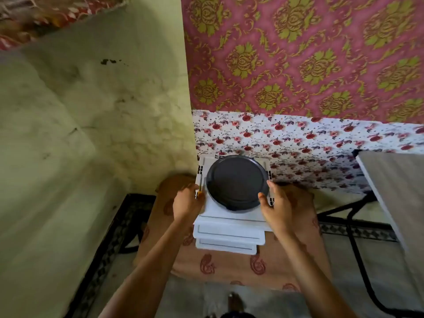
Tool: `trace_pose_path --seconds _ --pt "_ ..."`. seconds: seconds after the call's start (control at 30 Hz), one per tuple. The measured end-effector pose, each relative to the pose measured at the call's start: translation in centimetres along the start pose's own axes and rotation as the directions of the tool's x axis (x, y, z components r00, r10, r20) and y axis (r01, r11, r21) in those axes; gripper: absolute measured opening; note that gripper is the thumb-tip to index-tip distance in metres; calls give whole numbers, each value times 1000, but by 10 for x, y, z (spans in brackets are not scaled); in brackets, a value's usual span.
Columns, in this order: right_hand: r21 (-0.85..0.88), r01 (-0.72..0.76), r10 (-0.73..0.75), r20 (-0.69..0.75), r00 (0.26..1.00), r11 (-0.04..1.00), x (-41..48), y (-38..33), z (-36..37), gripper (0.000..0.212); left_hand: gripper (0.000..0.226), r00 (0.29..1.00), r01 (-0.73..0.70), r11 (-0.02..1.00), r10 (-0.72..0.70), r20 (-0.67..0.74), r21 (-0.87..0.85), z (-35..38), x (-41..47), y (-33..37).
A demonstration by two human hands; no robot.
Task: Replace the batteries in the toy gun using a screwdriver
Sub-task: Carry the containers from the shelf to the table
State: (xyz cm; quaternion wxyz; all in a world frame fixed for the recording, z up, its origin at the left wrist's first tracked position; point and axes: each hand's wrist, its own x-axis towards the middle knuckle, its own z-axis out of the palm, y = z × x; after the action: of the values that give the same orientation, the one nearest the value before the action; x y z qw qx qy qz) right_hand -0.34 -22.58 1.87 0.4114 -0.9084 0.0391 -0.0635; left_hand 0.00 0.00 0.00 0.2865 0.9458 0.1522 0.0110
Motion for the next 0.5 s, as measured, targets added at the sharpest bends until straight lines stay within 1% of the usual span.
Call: trace_pose_path --seconds 0.07,0.17,0.23,0.33,0.4,0.43,0.47,0.5 --pt "-1 -29 29 3 1000 1000 15 5 3 47 33 994 104 993 -106 39 53 6 13 3" --pt "-30 -57 58 36 998 998 30 16 8 47 26 979 163 976 -179 102 144 14 20 7" --pt "-24 -62 63 33 997 998 38 21 12 45 19 977 178 972 -193 89 153 21 25 7" --pt "-15 -94 94 25 995 995 45 27 16 44 21 968 241 964 -247 39 114 26 34 -1" --pt "-3 -118 118 40 992 993 49 27 19 45 20 957 289 957 -289 11 26 25 41 -3" --pt "8 -127 127 47 991 992 51 28 20 46 19 948 317 946 -318 -15 -64 24 46 -5" --pt "20 -140 139 57 989 990 54 27 21 49 19 932 345 916 -359 -36 -207 21 50 -4" --pt "31 -155 153 65 986 987 56 27 22 51 25 911 364 852 -409 -44 -378 17 54 0"
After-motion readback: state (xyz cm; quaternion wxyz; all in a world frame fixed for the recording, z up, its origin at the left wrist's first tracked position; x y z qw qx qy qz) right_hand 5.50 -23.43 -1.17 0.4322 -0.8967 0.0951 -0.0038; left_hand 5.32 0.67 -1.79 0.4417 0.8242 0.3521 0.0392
